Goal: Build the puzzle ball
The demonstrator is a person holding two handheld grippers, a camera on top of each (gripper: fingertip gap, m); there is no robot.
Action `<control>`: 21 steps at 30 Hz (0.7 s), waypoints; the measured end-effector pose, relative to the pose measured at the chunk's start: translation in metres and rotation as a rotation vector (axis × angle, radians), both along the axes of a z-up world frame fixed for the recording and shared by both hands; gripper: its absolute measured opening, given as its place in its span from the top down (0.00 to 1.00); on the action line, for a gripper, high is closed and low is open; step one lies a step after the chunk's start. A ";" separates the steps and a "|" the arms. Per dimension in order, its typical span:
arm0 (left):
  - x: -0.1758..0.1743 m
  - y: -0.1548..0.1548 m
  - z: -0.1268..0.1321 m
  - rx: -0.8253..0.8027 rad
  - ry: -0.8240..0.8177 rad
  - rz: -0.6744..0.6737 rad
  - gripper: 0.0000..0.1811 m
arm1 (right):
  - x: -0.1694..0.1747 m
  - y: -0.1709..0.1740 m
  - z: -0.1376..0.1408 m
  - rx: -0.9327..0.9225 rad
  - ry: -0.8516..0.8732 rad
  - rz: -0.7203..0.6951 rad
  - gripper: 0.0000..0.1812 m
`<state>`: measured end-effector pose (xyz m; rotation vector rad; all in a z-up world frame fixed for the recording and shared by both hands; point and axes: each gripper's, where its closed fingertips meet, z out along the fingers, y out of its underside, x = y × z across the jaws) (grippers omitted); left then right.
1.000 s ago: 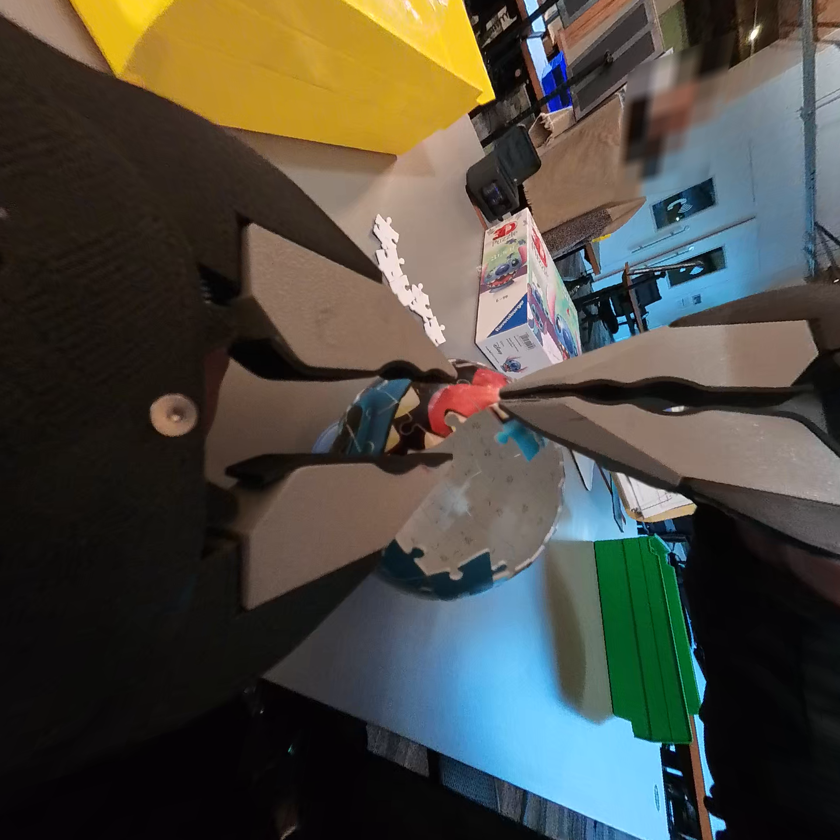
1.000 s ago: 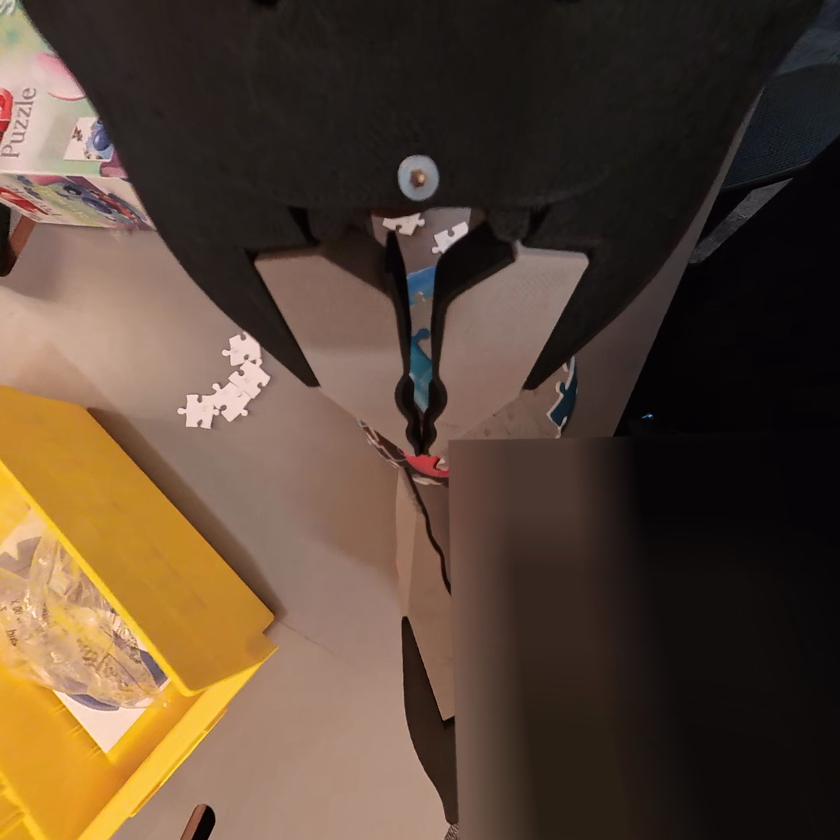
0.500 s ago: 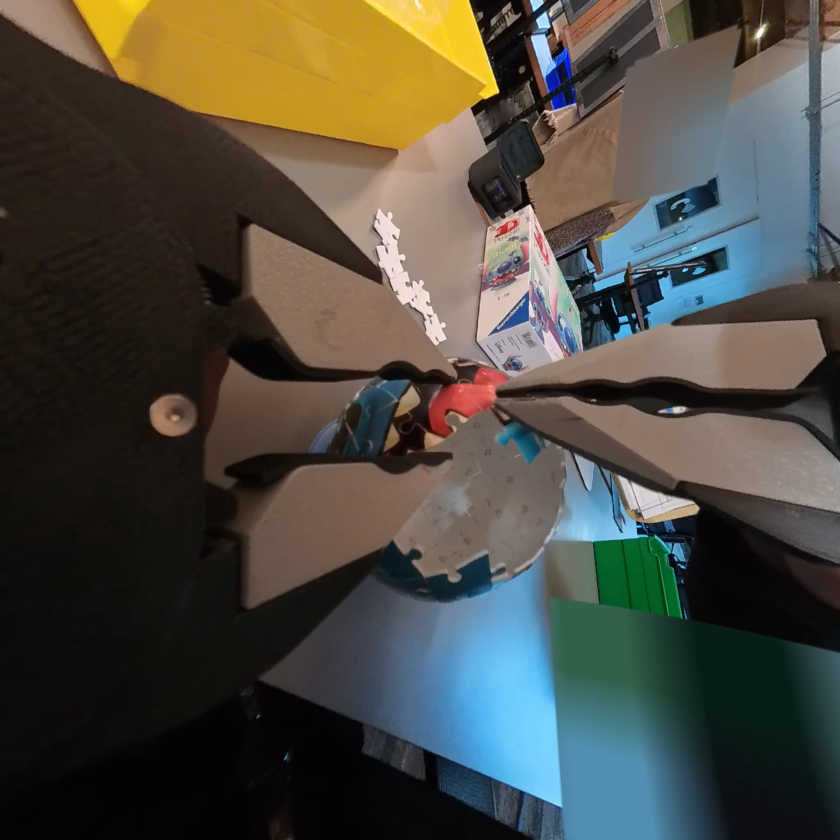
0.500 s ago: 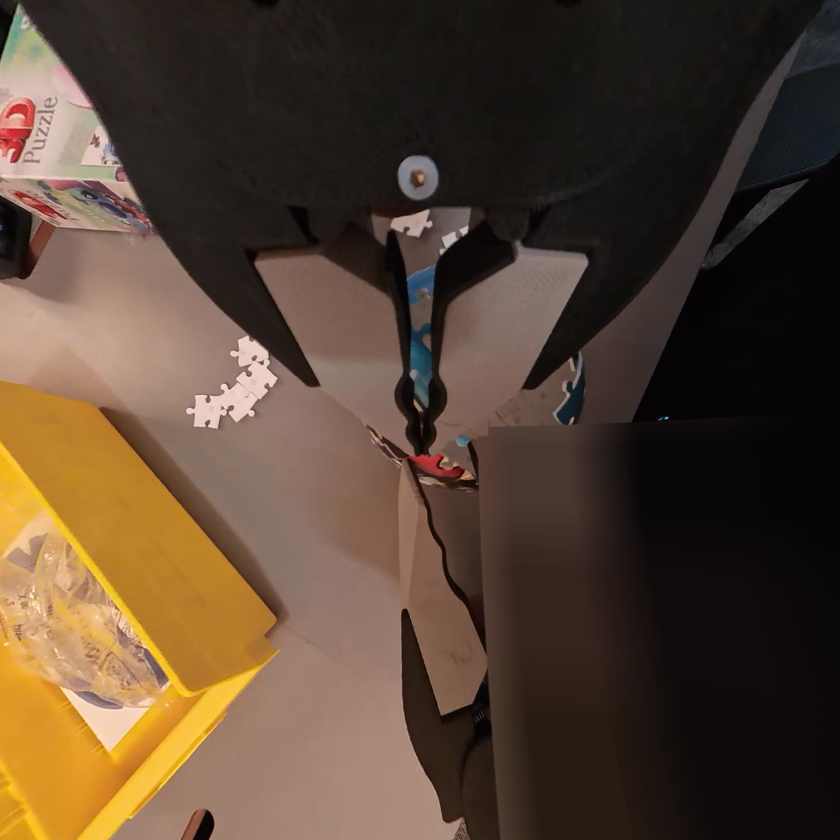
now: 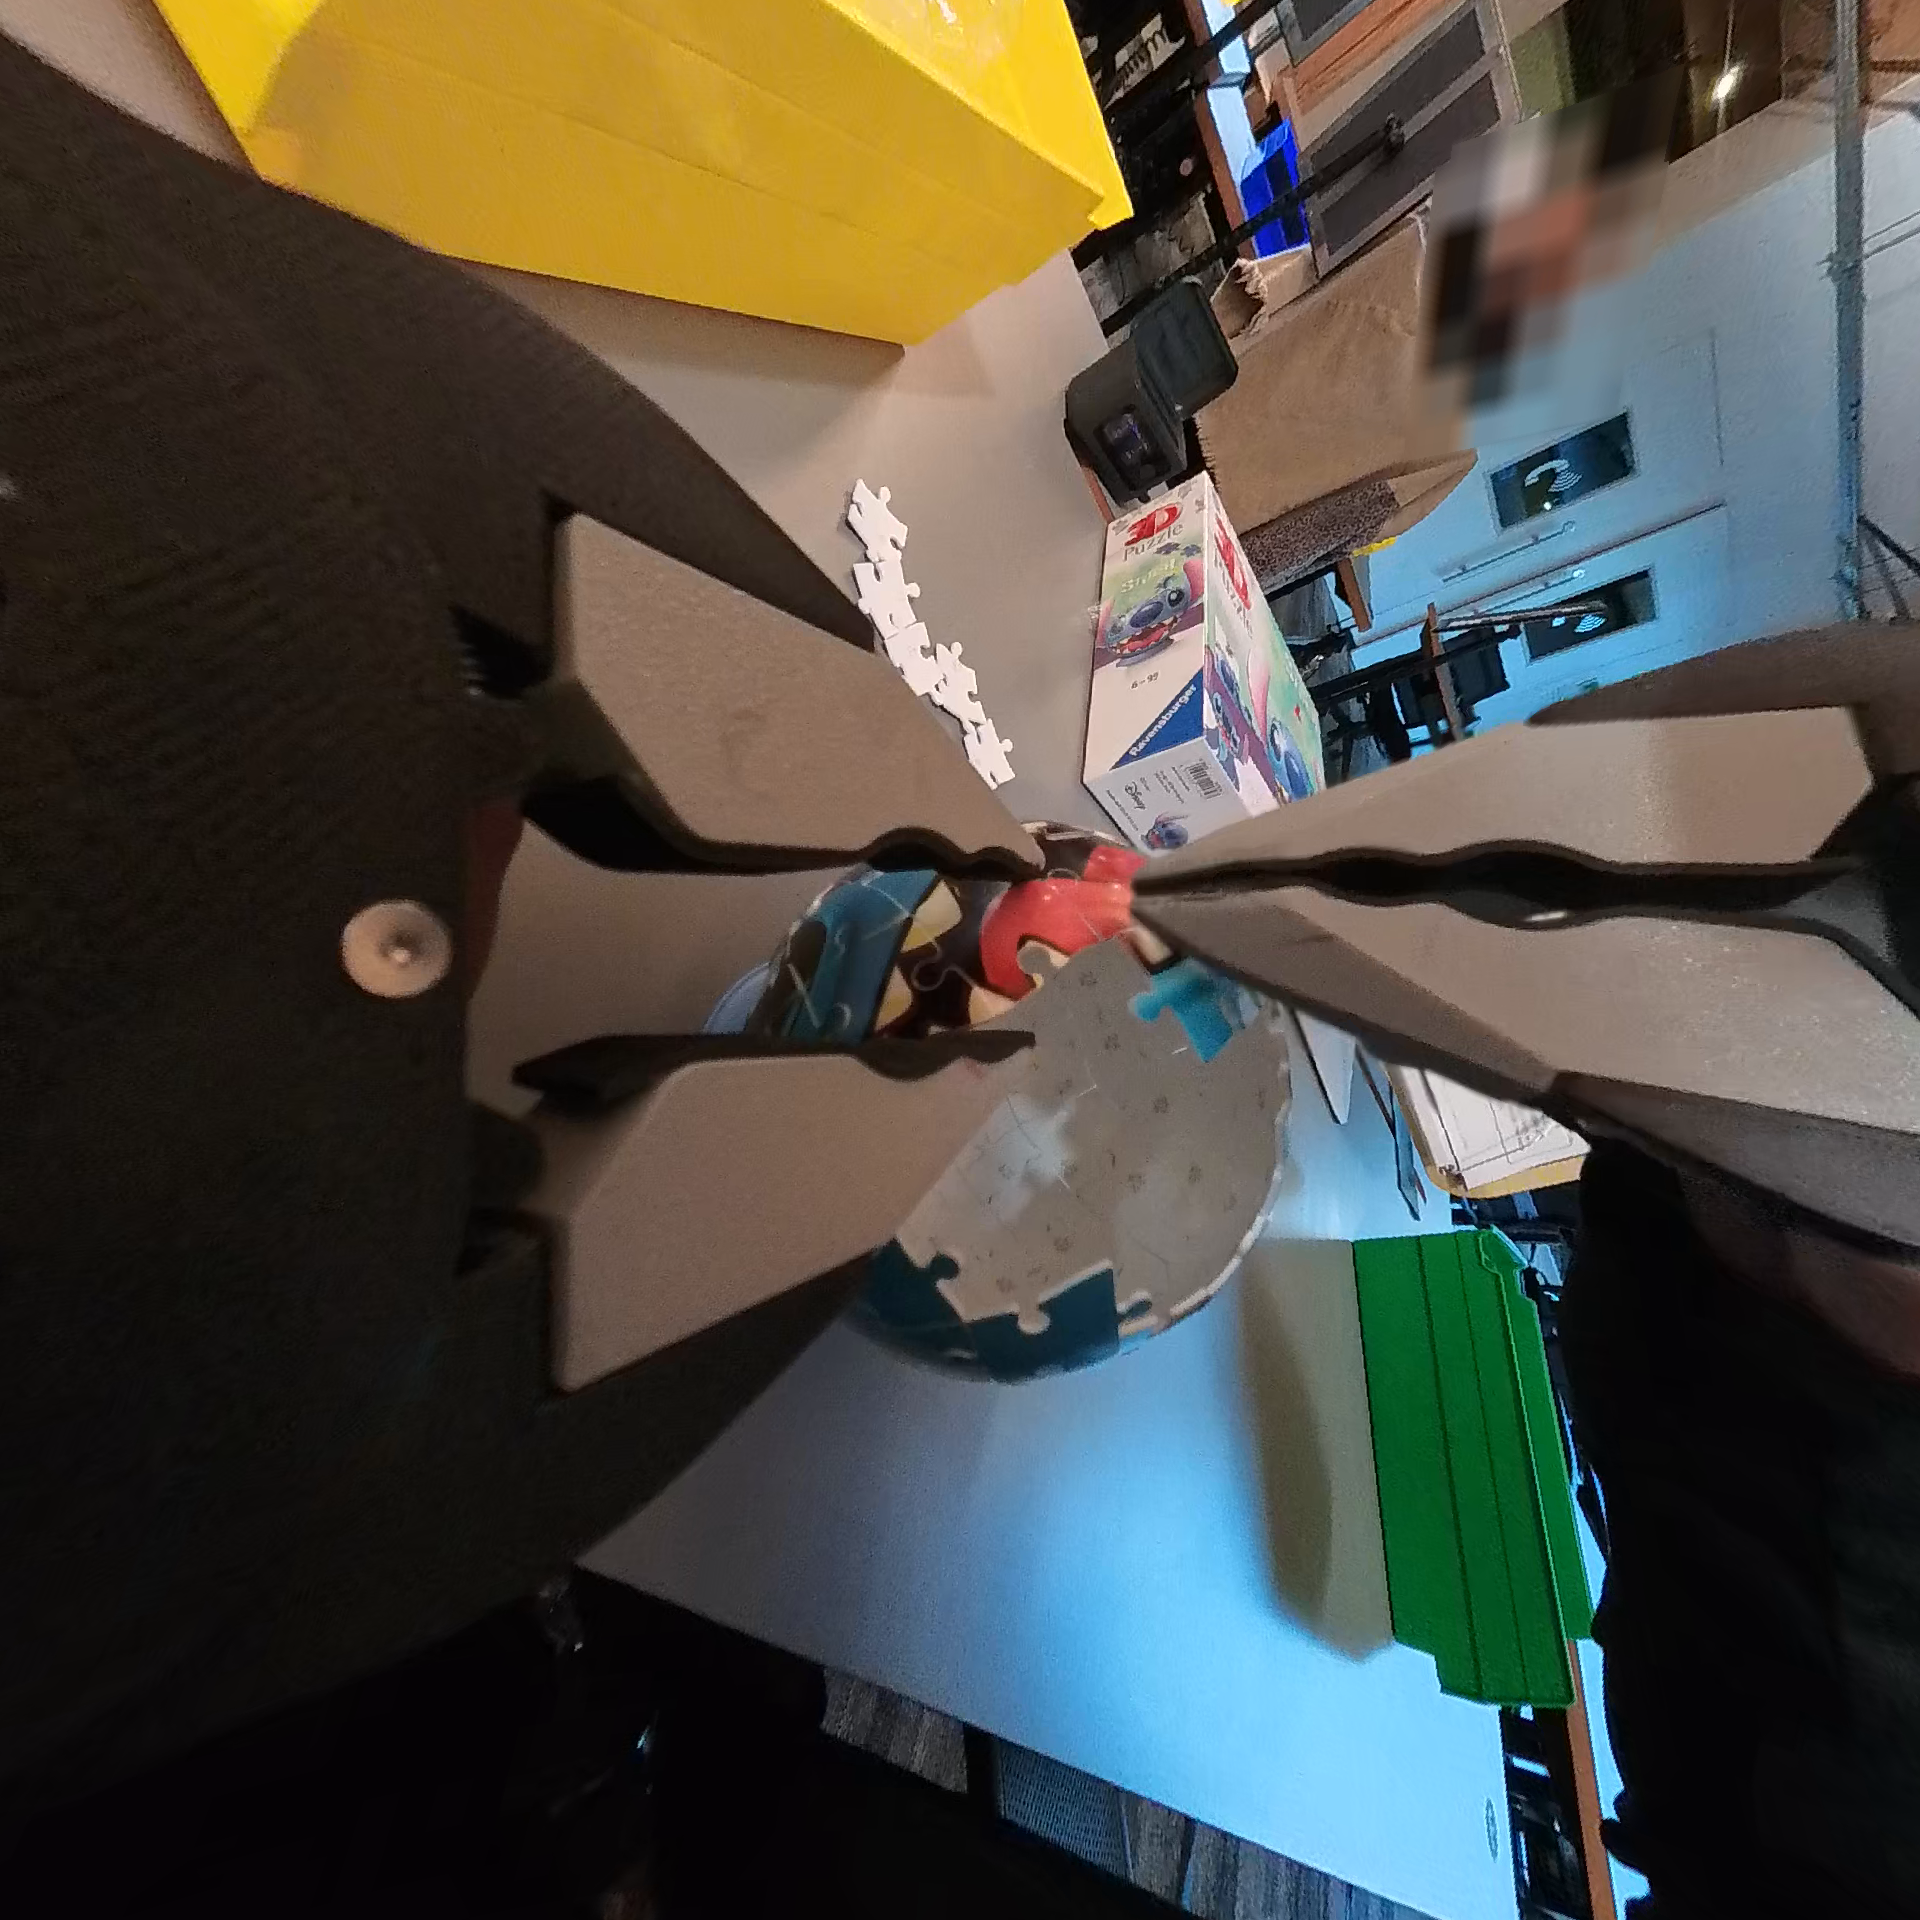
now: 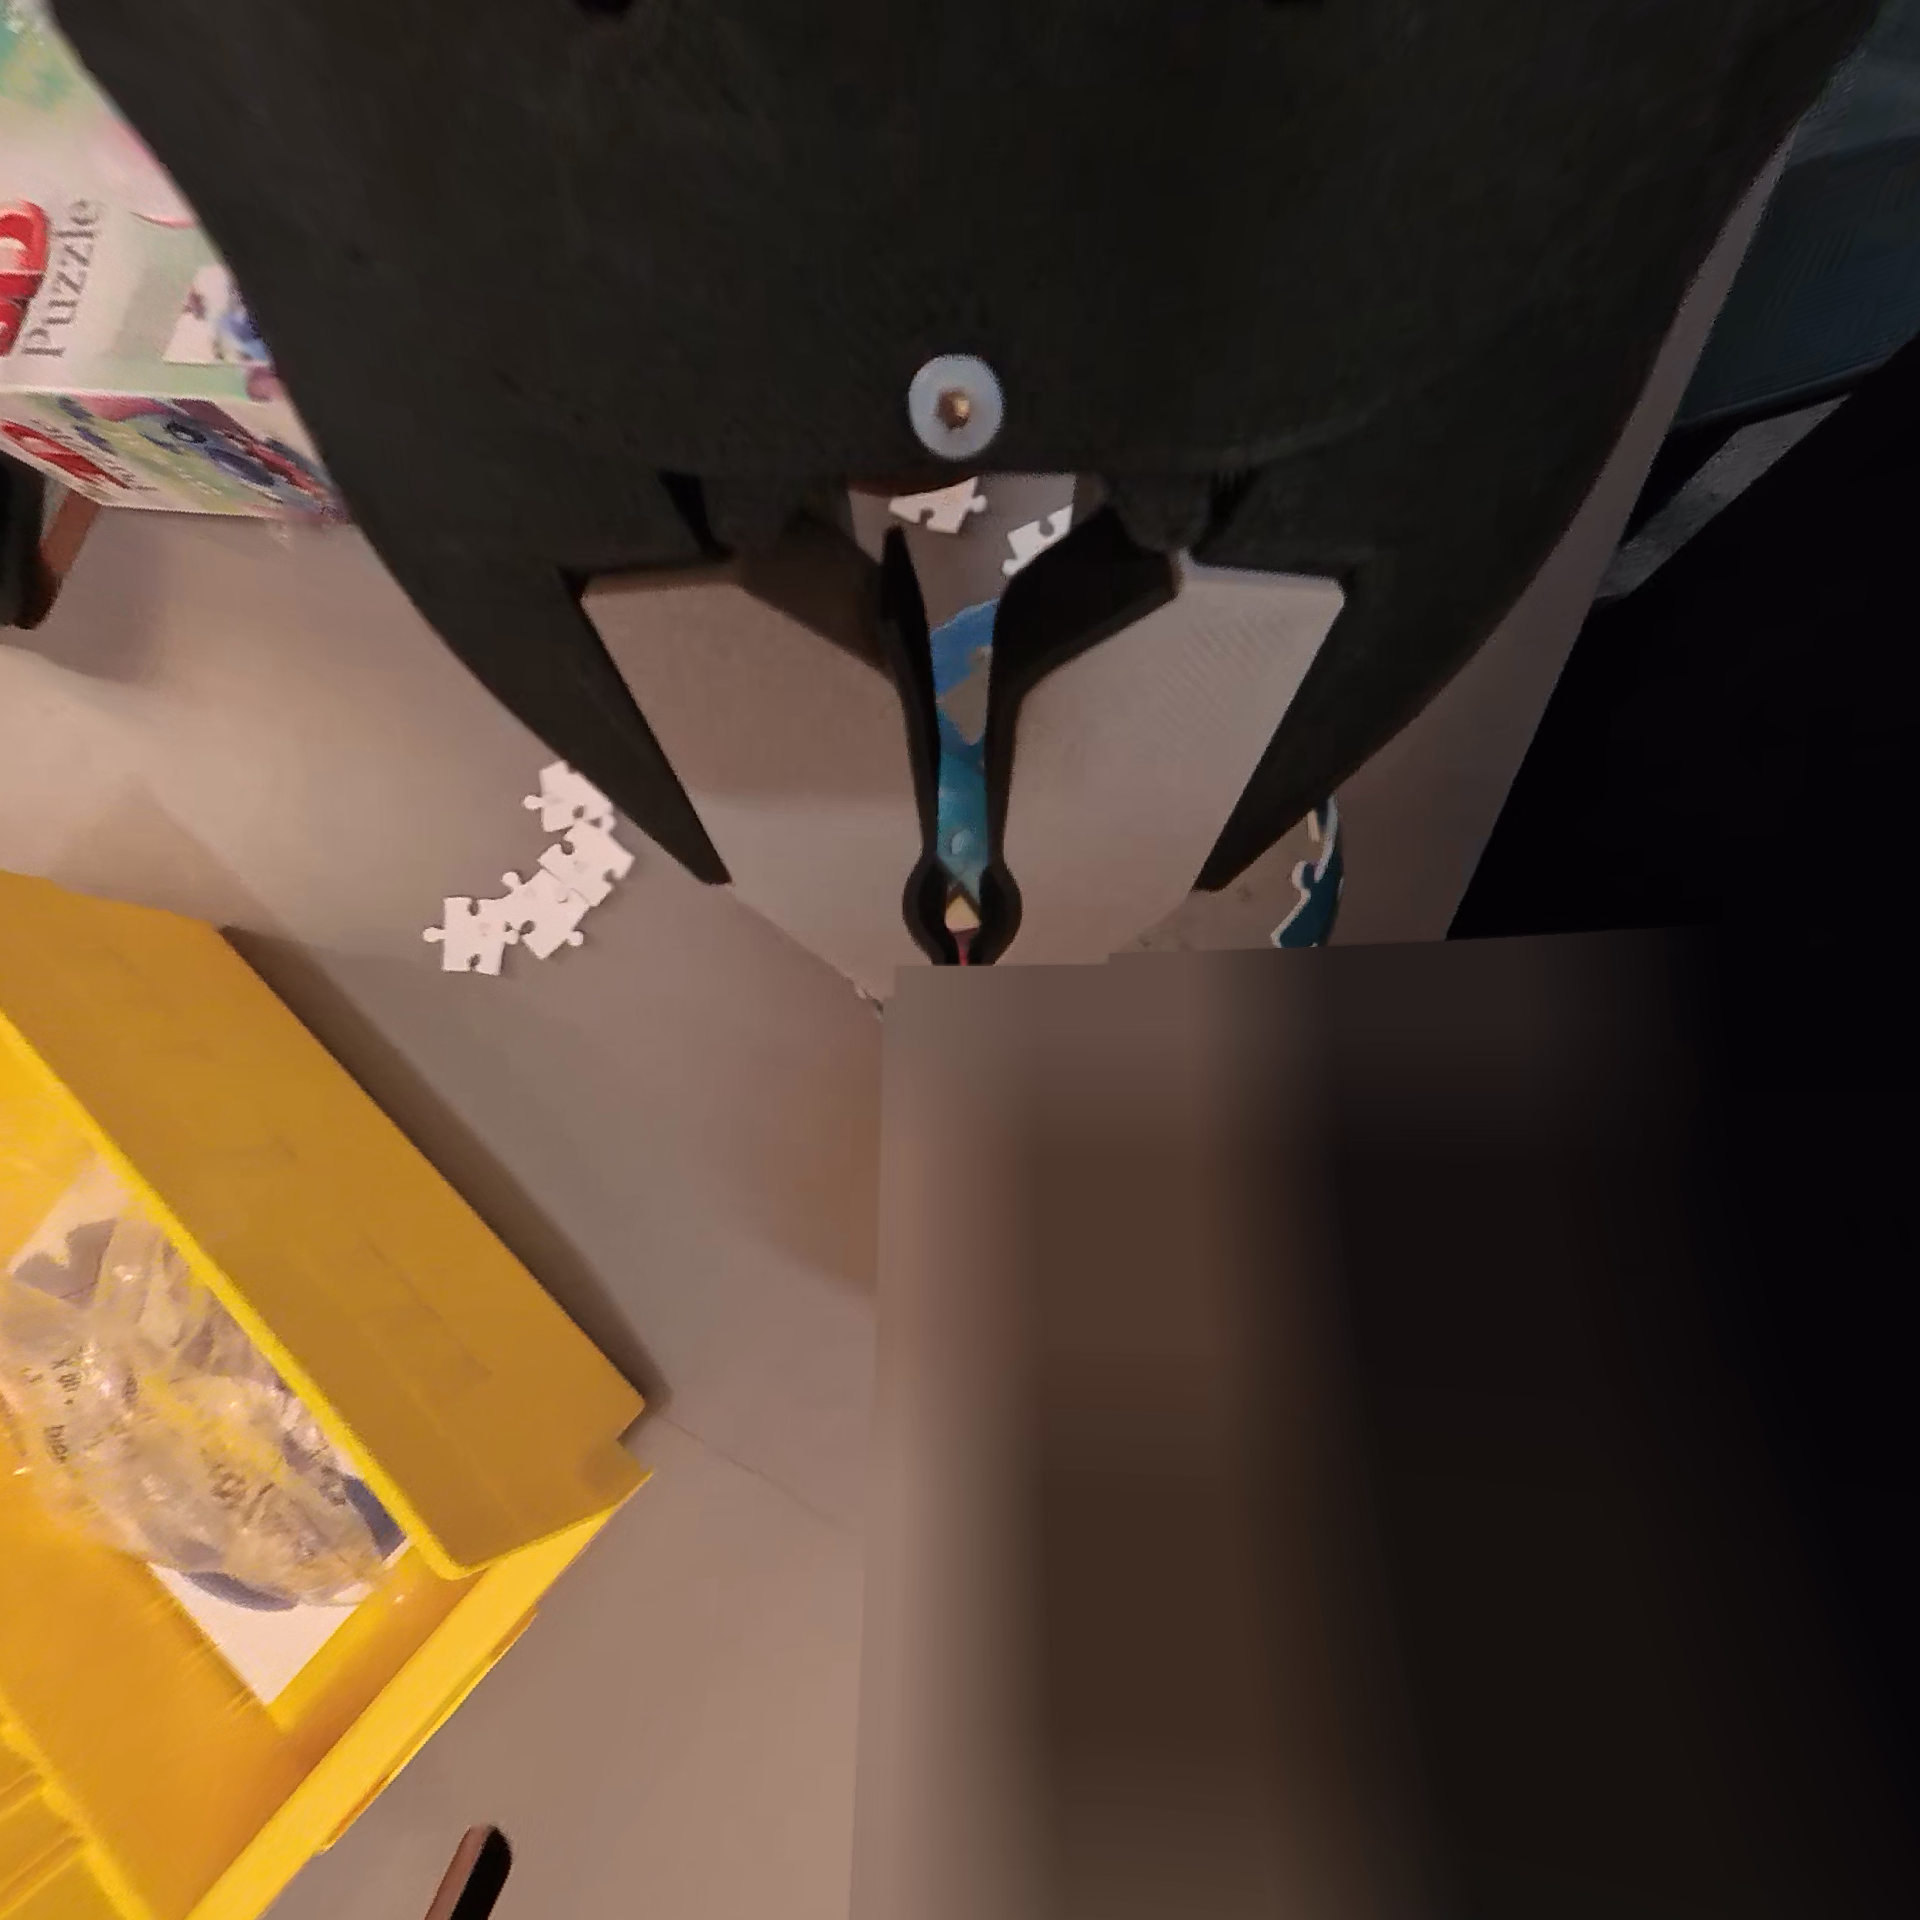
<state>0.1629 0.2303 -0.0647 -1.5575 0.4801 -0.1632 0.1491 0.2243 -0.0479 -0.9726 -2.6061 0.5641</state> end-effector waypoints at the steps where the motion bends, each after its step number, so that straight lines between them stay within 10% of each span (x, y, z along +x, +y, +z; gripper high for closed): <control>1: 0.000 0.000 0.000 -0.001 -0.002 -0.003 0.86 | 0.002 0.002 -0.004 0.007 -0.019 -0.001 1.00; 21: 0.000 0.001 -0.001 -0.004 -0.013 -0.006 0.86 | 0.003 0.004 -0.005 0.003 -0.006 0.010 1.00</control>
